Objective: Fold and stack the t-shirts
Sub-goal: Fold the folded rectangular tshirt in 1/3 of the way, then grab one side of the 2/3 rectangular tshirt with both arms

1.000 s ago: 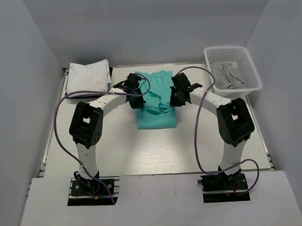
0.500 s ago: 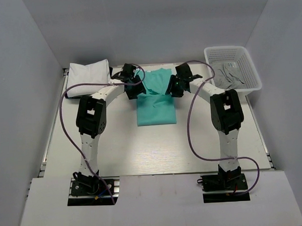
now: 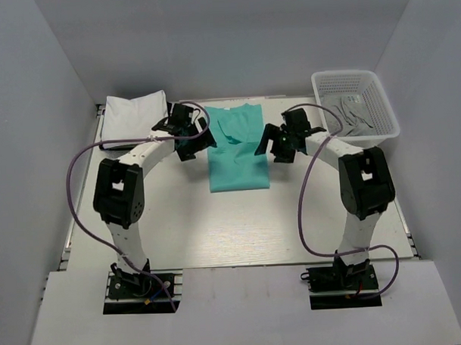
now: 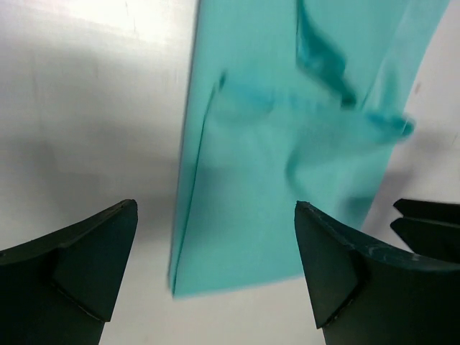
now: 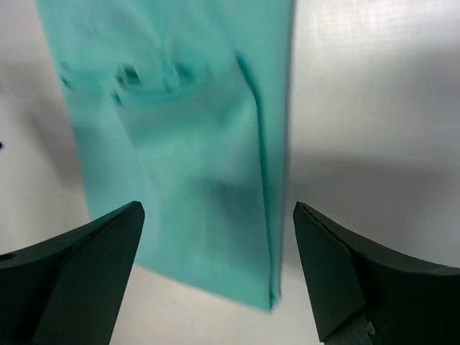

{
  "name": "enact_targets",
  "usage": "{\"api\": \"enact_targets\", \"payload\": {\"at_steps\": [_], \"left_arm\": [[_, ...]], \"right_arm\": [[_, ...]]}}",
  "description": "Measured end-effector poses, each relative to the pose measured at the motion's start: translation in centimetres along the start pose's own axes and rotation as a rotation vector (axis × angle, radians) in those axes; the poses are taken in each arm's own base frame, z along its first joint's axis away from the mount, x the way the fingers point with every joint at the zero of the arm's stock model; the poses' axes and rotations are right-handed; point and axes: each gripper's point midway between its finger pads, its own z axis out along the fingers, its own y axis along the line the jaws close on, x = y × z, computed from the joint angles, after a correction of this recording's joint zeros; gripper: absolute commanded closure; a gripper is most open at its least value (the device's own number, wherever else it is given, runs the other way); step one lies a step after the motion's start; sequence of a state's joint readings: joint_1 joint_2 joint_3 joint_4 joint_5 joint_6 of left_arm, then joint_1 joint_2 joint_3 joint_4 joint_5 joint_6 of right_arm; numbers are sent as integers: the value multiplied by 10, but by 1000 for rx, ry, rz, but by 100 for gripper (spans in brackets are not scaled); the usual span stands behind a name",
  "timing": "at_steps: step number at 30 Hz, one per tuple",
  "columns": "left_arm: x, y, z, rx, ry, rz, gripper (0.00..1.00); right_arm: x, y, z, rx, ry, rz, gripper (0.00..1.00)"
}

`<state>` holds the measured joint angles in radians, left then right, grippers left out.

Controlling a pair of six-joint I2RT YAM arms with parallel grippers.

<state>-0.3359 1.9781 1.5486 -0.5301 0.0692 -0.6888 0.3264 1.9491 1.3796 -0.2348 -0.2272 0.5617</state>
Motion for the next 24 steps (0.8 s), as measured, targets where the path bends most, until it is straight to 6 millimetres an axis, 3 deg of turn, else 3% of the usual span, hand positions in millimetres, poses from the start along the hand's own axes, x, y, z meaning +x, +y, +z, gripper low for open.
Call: {"api": "enact_targets", "payload": {"at_steps": [6,10,12,16,17,18,22,23,24], "left_arm": [[82,14,-33,20,114,67,0],[136,33,-31,-16,223,99,0],[155,41,-30,-38,265,101,6],[153,34,-26,-13,245,91,21],[153,33,-24,-11,239,88,25],[152,32,-23,-7,235,84,37],[152,31,-14,-3,231,73,52],[152,31,-12,1,230,73,58],[151,30,-10,6,230,71,67]], "right_arm": [[77,-25,-44,27,90,12,10],[109,-36,-51,27,141,26,10],[121,-40,-50,28,167,35,10],[120,-35,-46,-4,160,34,10],[119,-33,-44,-14,158,33,12],[118,-32,-42,-22,156,33,14],[113,-26,-32,-46,157,37,26],[112,-25,-31,-53,159,40,36],[112,-25,-29,-56,159,38,38]]}}
